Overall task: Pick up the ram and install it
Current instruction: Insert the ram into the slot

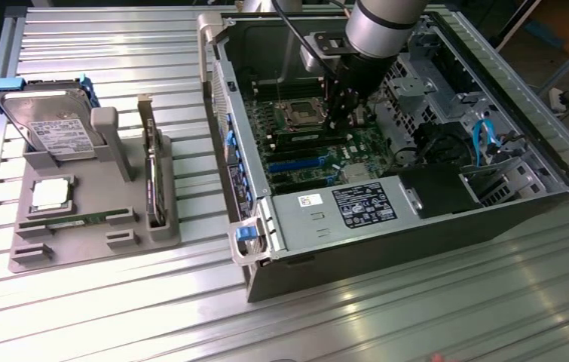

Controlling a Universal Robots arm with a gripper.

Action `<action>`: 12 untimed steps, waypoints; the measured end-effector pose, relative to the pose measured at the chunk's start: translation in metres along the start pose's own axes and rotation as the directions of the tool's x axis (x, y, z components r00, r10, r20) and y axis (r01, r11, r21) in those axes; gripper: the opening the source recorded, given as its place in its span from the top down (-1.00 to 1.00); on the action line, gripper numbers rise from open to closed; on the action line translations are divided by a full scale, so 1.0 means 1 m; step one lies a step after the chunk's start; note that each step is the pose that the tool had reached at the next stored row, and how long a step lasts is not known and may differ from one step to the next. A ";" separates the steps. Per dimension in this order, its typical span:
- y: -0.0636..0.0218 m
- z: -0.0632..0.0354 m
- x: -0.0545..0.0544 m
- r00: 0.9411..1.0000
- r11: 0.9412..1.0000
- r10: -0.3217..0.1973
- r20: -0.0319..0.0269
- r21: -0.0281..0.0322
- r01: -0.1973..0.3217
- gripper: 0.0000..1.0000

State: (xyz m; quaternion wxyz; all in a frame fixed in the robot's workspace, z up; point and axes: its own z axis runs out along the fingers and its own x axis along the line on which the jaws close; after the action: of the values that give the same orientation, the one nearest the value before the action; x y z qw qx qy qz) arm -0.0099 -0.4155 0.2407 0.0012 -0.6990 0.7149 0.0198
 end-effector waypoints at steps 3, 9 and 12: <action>0.0000 0.0000 0.000 1.000 1.000 -0.003 0.000 0.000 0.003 0.76; 0.0000 0.0000 0.000 1.000 1.000 -0.005 0.000 0.000 0.005 0.76; 0.0000 0.0000 0.000 1.000 1.000 -0.009 0.000 0.000 0.009 0.76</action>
State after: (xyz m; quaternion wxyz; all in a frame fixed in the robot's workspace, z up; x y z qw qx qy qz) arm -0.0098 -0.4155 0.2407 0.0011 -0.7023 0.7116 0.0197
